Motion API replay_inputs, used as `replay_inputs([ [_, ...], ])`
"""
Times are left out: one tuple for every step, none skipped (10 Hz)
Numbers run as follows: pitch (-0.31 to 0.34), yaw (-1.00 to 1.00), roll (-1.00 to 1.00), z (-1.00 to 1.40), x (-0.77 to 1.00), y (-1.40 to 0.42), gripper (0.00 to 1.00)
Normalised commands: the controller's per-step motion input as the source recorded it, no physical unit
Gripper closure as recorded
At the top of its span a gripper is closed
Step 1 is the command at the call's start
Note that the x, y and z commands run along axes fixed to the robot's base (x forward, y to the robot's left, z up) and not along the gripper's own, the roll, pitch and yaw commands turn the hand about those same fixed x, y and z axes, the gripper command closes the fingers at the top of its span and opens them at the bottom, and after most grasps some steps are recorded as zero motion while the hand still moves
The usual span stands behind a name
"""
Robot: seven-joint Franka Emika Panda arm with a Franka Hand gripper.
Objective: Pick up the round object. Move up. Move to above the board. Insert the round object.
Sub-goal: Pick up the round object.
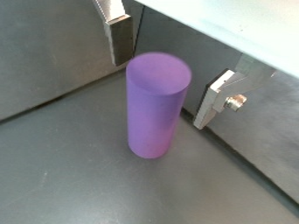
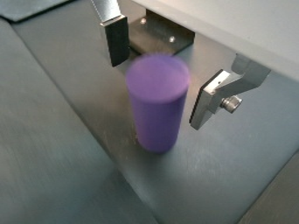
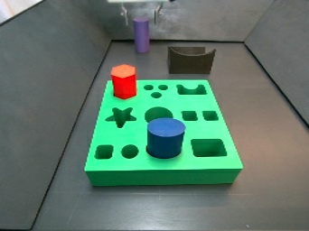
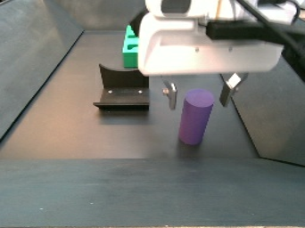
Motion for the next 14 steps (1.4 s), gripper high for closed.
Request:
replay_inputs([
  [-0.097, 0.0, -0.03, 0.0, -0.11, 0.0, 0.0],
  [-0.031, 0.0, 0.0, 0.0, -0.02, 0.0, 0.0],
  [0.0, 0.0, 0.0, 0.0, 0.0, 0.0, 0.0],
  [0.0, 0.0, 0.0, 0.0, 0.0, 0.0, 1.0],
  [0.0, 0.0, 0.0, 0.0, 0.0, 0.0, 1.0],
  [0.0, 0.0, 0.0, 0.0, 0.0, 0.0, 1.0],
  [0.0, 0.0, 0.0, 0.0, 0.0, 0.0, 1.0],
  [0.0, 0.0, 0.0, 0.0, 0.0, 0.0, 1.0],
  [0.0, 0.0, 0.0, 0.0, 0.0, 0.0, 1.0],
  [0.0, 0.0, 0.0, 0.0, 0.0, 0.0, 1.0],
  [0.0, 0.0, 0.0, 0.0, 0.0, 0.0, 1.0],
  [0.0, 0.0, 0.0, 0.0, 0.0, 0.0, 1.0],
  [0.0, 0.0, 0.0, 0.0, 0.0, 0.0, 1.0],
  [0.0, 0.0, 0.0, 0.0, 0.0, 0.0, 1.0],
])
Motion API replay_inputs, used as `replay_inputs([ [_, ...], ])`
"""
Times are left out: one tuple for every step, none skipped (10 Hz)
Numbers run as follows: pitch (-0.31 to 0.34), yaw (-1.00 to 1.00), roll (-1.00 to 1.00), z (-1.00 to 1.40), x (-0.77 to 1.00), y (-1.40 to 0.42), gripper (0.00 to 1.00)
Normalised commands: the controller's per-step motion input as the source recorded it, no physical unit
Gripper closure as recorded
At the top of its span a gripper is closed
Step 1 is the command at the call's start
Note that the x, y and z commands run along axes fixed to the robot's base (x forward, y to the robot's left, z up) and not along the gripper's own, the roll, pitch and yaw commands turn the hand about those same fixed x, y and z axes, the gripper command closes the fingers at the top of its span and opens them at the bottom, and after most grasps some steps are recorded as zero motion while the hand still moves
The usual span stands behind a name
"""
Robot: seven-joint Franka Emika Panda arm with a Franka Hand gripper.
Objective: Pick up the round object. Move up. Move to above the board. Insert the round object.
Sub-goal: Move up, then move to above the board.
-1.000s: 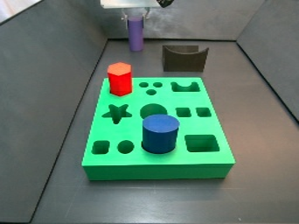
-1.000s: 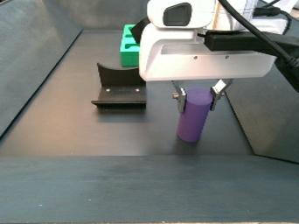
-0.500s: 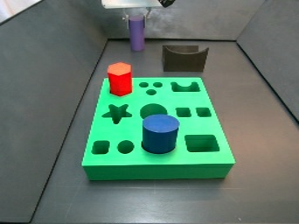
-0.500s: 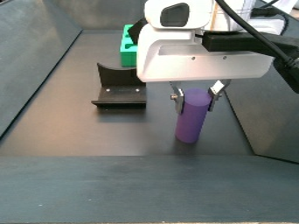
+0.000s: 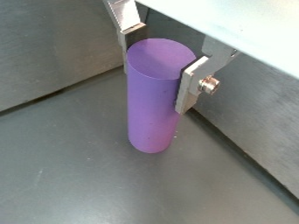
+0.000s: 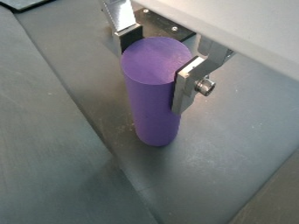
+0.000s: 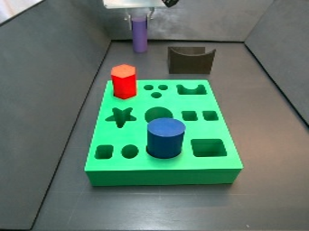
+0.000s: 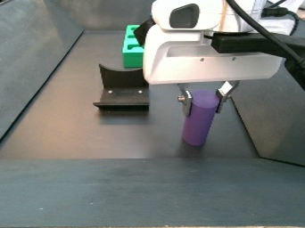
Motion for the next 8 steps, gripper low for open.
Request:
replay_inputs([
  [0.0, 0.0, 0.0, 0.83, 0.0, 0.0, 1.0],
  [-0.023, -0.04, 0.02, 0.82, 0.05, 0.01, 1.0],
  [0.002, -0.05, 0.04, 0.67, 0.03, 0.01, 1.0],
  [0.018, -0.05, 0.05, 0.57, 0.02, 0.01, 1.0],
  [0.046, -0.04, 0.07, 0.38, 0.0, 0.0, 1.0],
  [0.061, -0.03, 0.08, 0.23, -0.01, 0.0, 1.0],
  [-0.06, -0.05, -0.02, 1.0, 0.1, -0.13, 1.0],
  [-0.06, -0.04, -0.02, 1.0, 0.11, -0.14, 1.0],
])
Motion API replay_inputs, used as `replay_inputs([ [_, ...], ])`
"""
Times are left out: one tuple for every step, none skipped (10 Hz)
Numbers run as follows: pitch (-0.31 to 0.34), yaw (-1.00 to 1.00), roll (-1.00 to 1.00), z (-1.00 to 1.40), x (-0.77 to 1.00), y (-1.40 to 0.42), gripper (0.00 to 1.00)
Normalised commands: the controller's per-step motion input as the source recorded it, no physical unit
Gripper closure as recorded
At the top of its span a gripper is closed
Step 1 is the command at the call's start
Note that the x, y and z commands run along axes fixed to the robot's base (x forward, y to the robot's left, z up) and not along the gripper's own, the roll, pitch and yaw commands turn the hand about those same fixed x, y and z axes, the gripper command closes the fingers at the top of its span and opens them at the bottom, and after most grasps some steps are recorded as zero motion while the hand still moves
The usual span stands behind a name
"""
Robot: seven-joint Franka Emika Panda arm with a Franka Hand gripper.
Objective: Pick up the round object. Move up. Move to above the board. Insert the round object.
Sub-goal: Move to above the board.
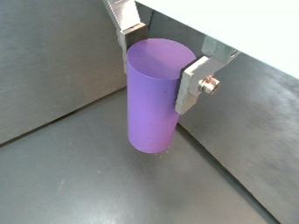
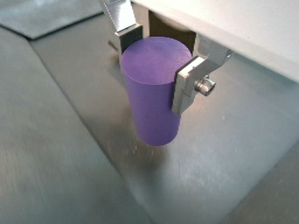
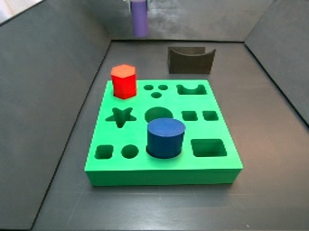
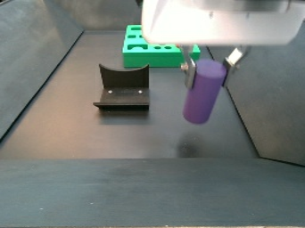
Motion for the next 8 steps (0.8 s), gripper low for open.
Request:
replay_inputs([
  [-0.005, -0.02, -0.01, 1.0, 0.09, -0.13, 1.0],
  [0.034, -0.01, 0.01, 1.0, 0.08, -0.12, 1.0],
  [0.075, 0.0, 0.03, 1.0, 0.08, -0.11, 1.0],
  [0.093, 0.0, 0.05, 1.0, 0.08, -0.1, 1.0],
  [0.109, 0.02, 0.08, 1.0, 0.07, -0.1, 1.0],
  [0.108, 0.02, 0.09, 1.0, 0.07, -0.09, 1.0],
  [0.103, 0.03, 0.09, 1.0, 0.06, -0.09, 1.0],
  [0.099, 0.03, 0.09, 1.0, 0.05, -0.08, 1.0],
])
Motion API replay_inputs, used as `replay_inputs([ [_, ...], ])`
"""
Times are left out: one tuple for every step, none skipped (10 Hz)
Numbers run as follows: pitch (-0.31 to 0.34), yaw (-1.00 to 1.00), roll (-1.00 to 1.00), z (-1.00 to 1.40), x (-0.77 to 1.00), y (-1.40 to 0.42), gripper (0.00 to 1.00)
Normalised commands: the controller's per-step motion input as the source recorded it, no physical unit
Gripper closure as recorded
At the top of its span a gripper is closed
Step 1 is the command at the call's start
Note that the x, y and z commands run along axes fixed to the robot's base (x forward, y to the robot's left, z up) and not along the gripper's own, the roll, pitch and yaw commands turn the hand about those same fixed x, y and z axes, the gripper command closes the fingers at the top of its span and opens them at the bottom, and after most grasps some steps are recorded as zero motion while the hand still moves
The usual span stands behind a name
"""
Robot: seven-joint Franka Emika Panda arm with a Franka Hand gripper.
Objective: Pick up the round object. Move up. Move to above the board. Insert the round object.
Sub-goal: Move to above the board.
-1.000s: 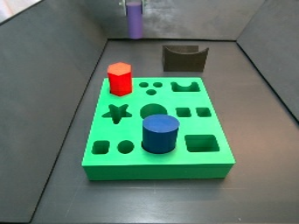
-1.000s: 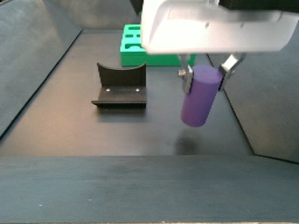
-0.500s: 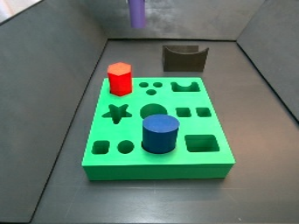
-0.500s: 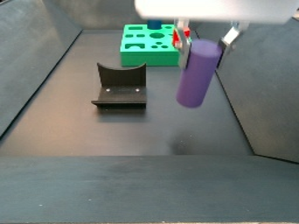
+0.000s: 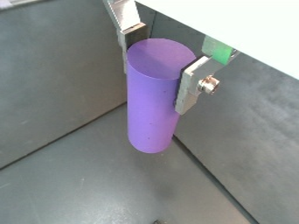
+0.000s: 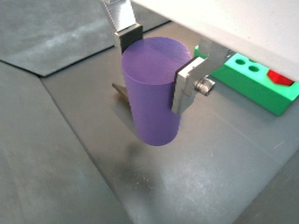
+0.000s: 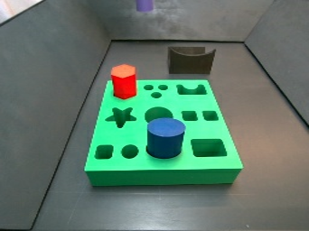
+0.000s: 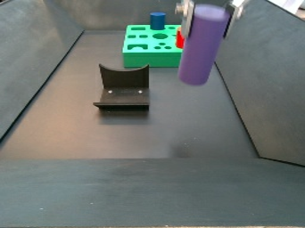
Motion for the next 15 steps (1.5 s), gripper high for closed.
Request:
replay_inputs([
  [0.098, 0.03, 0.08, 1.0, 0.05, -0.08, 1.0],
  [0.098, 0.03, 0.08, 1.0, 0.05, -0.07, 1.0],
  [0.096, 0.03, 0.07, 1.0, 0.04, -0.06, 1.0],
  [0.096, 0.03, 0.07, 1.0, 0.04, -0.06, 1.0],
  [0.095, 0.03, 0.07, 1.0, 0.03, -0.05, 1.0],
  [0.09, 0.03, 0.07, 0.96, 0.02, -0.04, 1.0],
  [0.088, 0.03, 0.06, 0.75, 0.01, -0.03, 1.0],
  [0.087, 0.03, 0.06, 0.6, 0.01, -0.02, 1.0],
  [0.088, 0.03, 0.06, 0.44, 0.01, -0.01, 1.0],
  [0.092, 0.03, 0.07, 0.23, 0.01, -0.01, 1.0],
  [0.488, -0.67, -0.05, 0.0, 0.06, -1.0, 1.0],
  [0.46, -0.65, -0.04, -0.01, 0.07, -1.0, 1.0],
  [0.336, -0.4, -0.04, 0.0, 0.07, -1.0, 1.0],
  [0.245, -0.24, -0.07, -0.01, 0.07, -1.0, 1.0],
  [0.185, -0.13, -0.05, -0.01, 0.08, -1.0, 1.0],
])
